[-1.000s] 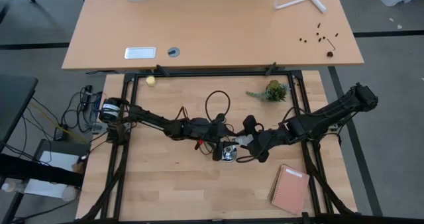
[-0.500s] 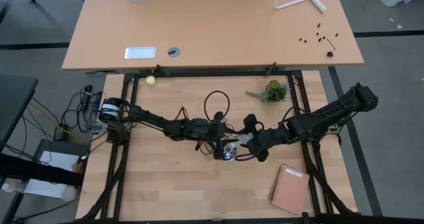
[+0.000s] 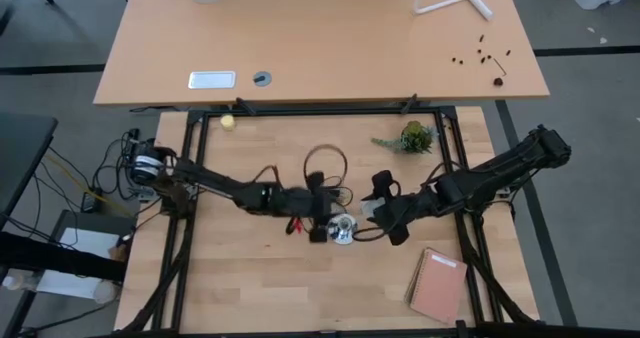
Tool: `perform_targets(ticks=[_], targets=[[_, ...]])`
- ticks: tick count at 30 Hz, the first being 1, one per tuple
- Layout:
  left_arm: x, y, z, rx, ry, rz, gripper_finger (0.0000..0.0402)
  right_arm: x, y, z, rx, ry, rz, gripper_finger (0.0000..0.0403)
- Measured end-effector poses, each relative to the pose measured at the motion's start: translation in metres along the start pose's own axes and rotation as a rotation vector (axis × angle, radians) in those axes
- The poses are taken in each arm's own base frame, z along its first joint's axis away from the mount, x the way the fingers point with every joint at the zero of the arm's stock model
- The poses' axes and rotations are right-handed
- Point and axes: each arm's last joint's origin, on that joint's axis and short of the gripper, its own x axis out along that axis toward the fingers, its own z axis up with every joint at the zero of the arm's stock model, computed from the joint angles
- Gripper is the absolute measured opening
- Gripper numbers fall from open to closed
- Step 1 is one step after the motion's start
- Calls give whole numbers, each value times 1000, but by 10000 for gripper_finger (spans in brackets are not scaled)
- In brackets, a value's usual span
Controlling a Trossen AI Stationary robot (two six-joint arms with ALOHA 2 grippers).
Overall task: Screw lightbulb
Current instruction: Insert the white lightbulb into the metallic lamp
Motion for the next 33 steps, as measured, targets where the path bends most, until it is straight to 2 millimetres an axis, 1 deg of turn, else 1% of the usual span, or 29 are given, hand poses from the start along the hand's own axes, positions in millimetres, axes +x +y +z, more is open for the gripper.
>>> perform_targets(ticks=[2, 5, 7, 9, 11, 14, 15, 20, 25, 29, 33], targets=[[0, -16, -11, 7, 30, -20, 142, -5, -5, 5, 49, 1, 3, 258], [-8, -36, -28, 2, 37, 18, 142, -11, -14, 14, 119, 10, 34, 261], [-14, -47, -37, -21, 6, 64, 142, -8, -16, 18, 134, 46, 66, 265], [-19, -53, -45, -51, -27, 121, 142, -1, -15, 25, 125, 98, 95, 265], [-23, -56, -51, -101, -46, 158, 142, 7, -16, 34, 108, 141, 130, 261], [-21, -56, -65, -195, -20, 165, 142, 17, -19, 49, 90, 177, 181, 257], [-20, -56, -71, -216, 1, 162, 142, 21, -20, 53, 86, 193, 195, 257], [-7, -63, -80, -317, -23, 130, 142, 34, -28, 73, 81, 195, 237, 269], [6, -69, -91, -293, -77, 161, 142, 49, -29, 78, 89, 219, 308, 266], [13, -75, -100, -232, -108, 215, 143, 60, -31, 75, 78, 240, 349, 260], [21, -81, -103, -200, -142, 225, 156, 63, -37, 72, 87, 242, 371, 266]])
